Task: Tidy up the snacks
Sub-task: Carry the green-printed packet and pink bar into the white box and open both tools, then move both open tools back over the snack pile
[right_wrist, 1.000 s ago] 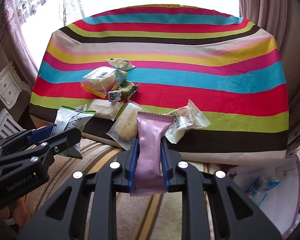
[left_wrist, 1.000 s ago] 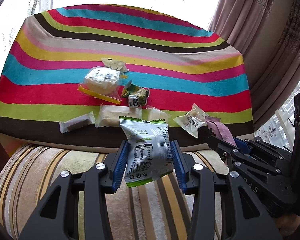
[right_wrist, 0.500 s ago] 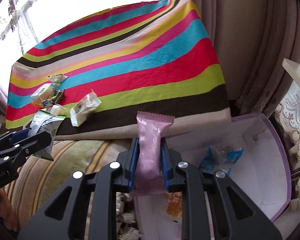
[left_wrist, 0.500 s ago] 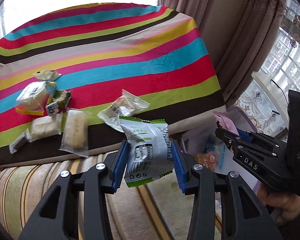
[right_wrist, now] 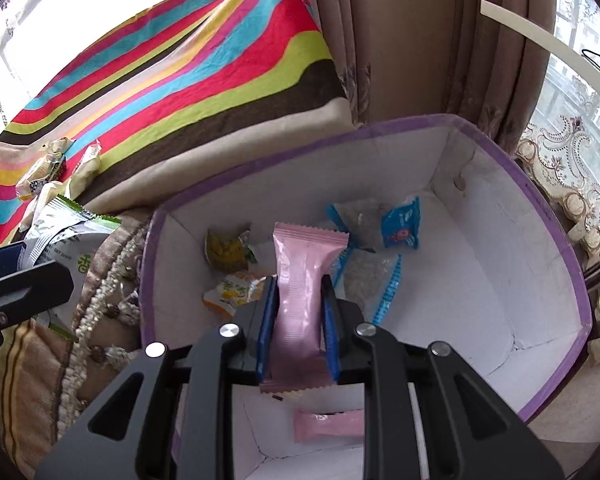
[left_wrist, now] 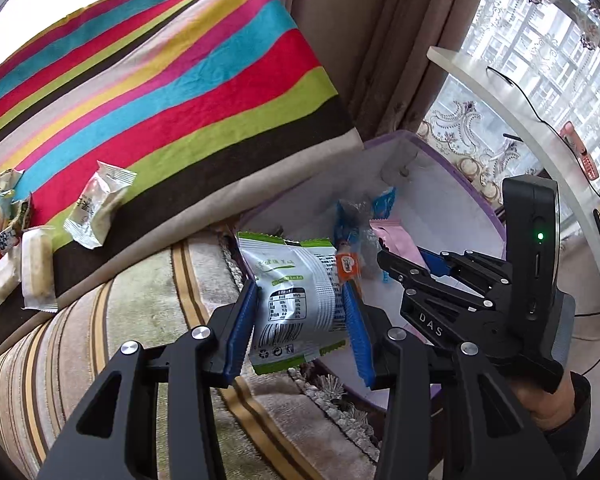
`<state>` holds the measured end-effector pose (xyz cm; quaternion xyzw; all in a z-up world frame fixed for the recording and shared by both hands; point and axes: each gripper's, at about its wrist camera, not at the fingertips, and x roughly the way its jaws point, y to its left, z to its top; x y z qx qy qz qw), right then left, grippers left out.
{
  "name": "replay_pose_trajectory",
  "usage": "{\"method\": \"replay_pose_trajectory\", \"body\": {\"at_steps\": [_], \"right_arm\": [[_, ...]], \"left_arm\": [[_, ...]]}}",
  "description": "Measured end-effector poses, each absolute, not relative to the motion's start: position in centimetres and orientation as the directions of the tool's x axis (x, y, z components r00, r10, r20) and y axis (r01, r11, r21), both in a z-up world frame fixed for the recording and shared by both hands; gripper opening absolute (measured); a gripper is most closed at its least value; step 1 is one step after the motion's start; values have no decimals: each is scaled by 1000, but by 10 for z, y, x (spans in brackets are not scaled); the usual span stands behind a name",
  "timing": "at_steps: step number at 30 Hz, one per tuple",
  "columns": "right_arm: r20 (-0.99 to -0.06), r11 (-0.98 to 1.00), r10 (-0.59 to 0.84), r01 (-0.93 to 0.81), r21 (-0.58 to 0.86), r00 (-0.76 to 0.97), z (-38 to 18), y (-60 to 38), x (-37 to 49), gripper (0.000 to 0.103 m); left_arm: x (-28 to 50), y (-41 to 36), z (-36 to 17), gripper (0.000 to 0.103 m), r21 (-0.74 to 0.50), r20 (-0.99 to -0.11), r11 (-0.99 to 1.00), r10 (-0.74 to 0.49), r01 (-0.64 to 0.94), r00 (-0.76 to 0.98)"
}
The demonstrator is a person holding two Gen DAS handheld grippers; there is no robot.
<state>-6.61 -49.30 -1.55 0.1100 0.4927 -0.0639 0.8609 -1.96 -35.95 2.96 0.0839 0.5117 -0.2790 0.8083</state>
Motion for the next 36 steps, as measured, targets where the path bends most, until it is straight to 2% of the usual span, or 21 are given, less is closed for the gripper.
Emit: {"method": "replay_pose_trajectory", "body": {"at_steps": [6, 8, 10, 12, 13, 15, 18, 22, 25, 30, 33, 36], "right_arm": [[-868, 963, -12, 239, 124, 497, -23, -499, -75, 23], [-866, 962, -17, 244, 122, 500, -21, -499, -76, 29], [-861, 963, -35, 249, 107, 507, -17, -498, -77, 50], [-855, 964, -48, 247, 96, 516, -12, -495, -77, 64], [-852, 966, -49, 242, 92, 521, -9, -494, -78, 70], [-842, 971, -58, 226, 77, 536, -1, -487, -78, 78], [-822, 978, -86, 205, 38, 563, 13, -475, -79, 81], [-781, 978, -138, 207, -11, 609, 33, -457, -79, 93], [-747, 976, -185, 206, -65, 638, 46, -440, -78, 96], [-714, 970, -242, 167, -175, 657, 62, -410, -75, 96], [-691, 971, -240, 150, -188, 682, 72, -396, -74, 96], [-680, 984, -178, 109, -143, 712, 82, -385, -73, 96]], "left_arm": [[-11, -369, 14, 42, -169, -903, 824, -349, 541, 251], [-9, -369, 12, 44, -178, -905, 824, -352, 538, 239], [-7, -369, 12, 47, -193, -904, 823, -361, 535, 229], [-8, -367, 14, 60, -206, -898, 824, -374, 528, 234], [-8, -365, 16, 64, -212, -893, 825, -382, 524, 240], [-6, -360, 21, 72, -224, -882, 827, -397, 516, 253], [-7, -353, 32, 78, -201, -868, 841, -391, 503, 307], [-5, -339, 45, 83, -59, -868, 901, -260, 430, 423], [0, -317, 51, 88, 17, -851, 940, -165, 340, 499], [6, -269, 66, 88, 120, -803, 969, -32, 214, 596], [8, -235, 70, 88, 125, -782, 982, 10, 141, 624], [6, -198, 75, 88, 107, -770, 991, 34, 76, 637]]}}
